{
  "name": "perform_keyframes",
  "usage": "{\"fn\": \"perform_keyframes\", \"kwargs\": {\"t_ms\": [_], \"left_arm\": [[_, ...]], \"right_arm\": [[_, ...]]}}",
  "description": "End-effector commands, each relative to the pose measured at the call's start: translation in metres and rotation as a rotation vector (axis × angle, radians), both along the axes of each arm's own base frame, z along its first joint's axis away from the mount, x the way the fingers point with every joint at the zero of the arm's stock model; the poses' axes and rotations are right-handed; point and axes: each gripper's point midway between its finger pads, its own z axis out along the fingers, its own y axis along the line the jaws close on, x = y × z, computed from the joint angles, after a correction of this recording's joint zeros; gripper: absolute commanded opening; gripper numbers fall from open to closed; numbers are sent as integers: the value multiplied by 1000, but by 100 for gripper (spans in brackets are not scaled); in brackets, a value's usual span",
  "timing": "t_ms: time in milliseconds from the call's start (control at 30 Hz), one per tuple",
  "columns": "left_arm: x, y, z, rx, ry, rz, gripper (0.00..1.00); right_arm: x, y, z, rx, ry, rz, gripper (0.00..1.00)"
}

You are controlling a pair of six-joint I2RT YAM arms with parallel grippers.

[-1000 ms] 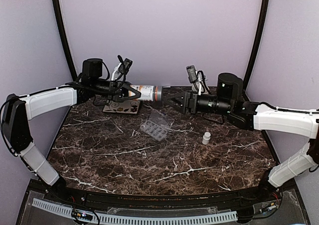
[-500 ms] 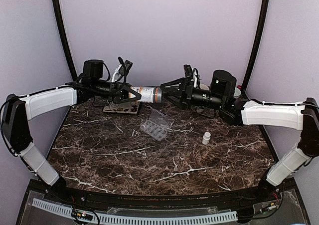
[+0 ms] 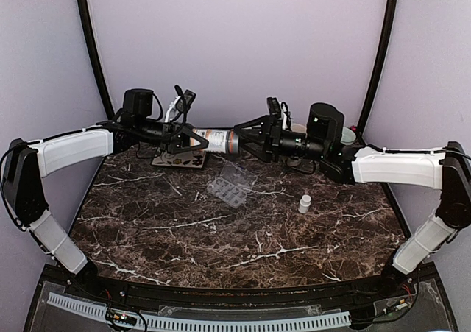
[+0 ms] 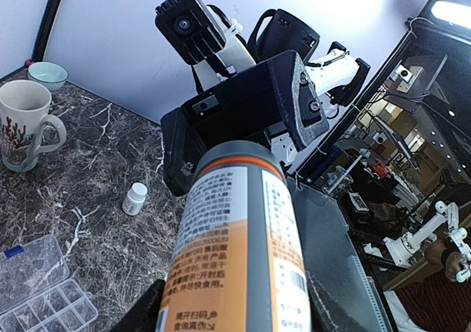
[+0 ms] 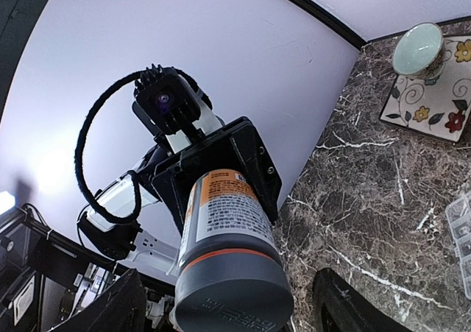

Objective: Sort the pills into containers
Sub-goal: Unscrew the lid of the pill bottle.

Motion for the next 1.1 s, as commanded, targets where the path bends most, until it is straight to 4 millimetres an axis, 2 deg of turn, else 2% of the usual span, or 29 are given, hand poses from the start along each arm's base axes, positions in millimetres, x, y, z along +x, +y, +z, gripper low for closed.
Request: {"fn": "perform_keyframes", "kwargs": {"t_ms": [0,667,767,900,967,1067], "left_arm": [[-8,4,23,-30,-67,-12,0],[-7,3,26,-30,-72,-9,0],[-8,3,25,-30,-71,-11,0],[-8,3,27,-30,-71,-11,0],[-9,3,29,-33,-70,-17,0],[-12,4,32,-41,-60,-33,0]], "right_arm": [[-1,4,16,33,-32,21,77],[-8,17,4,-20,-22,68,65],[-10,19,5,-24,-30,76,55],[-14,22,5,-47,-56,96,32],[-13,23,9,-82,-123,96,23],[-15,23,10,-153,-241,96,21]]}}
